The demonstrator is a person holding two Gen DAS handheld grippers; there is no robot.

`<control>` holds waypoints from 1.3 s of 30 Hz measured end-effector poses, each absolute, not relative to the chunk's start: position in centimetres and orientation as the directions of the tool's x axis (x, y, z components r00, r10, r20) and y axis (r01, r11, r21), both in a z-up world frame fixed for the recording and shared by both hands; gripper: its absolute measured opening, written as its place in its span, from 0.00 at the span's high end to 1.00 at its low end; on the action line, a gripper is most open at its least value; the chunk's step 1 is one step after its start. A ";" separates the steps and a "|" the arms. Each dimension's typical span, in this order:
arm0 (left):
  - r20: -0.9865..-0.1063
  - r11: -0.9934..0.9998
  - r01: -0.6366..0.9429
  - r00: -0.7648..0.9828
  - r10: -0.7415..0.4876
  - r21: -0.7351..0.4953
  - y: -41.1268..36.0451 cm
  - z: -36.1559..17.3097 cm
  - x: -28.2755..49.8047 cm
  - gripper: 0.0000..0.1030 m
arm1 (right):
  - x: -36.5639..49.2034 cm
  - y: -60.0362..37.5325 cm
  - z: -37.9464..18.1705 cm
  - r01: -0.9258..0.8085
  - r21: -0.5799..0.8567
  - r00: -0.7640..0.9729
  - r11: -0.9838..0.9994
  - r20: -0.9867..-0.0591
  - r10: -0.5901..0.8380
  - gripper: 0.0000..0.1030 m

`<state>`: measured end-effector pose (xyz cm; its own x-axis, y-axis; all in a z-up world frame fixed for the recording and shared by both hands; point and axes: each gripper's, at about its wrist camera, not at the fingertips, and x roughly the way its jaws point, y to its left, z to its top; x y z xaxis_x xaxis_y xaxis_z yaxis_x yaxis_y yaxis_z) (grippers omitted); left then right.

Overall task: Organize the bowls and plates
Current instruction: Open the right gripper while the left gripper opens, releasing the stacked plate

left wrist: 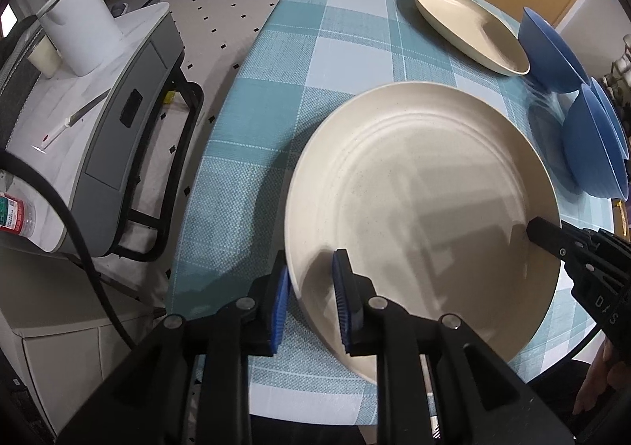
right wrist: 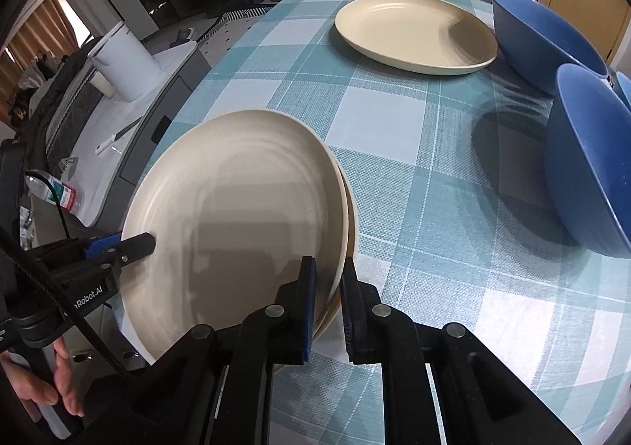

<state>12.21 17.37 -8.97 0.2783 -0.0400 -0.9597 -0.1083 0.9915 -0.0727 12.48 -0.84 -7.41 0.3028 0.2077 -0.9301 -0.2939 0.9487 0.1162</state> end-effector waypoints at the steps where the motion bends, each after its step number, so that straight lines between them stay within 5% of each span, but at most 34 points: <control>1: -0.960 0.991 -0.109 0.276 -0.041 -0.073 17.3 -9.0 12.2 0.82 | 12.4 -0.6 -7.4 -0.305 0.090 0.307 0.948 -0.933 0.187 0.88; 18: -0.962 0.992 -0.113 0.272 -0.030 -0.063 17.0 -9.6 12.2 0.82 | 10.8 0.8 -8.8 -0.390 -0.103 0.417 0.915 -0.906 0.076 0.83; 28: -0.957 0.986 -0.148 0.289 -0.032 -0.078 17.3 -9.1 11.8 0.79 | 9.9 -0.4 -7.0 -0.413 -0.027 0.437 0.910 -0.883 0.172 0.41; 36: -0.927 0.983 -0.173 0.375 0.016 -0.053 16.6 -5.7 10.8 0.76 | 8.7 -2.2 -4.5 -0.410 -0.019 0.512 0.912 -0.832 0.213 0.38; 39: -0.908 0.983 -0.174 0.419 0.029 -0.049 16.1 -4.0 10.3 0.57 | 8.4 -3.2 -3.9 -0.398 0.018 0.523 0.917 -0.817 0.243 0.36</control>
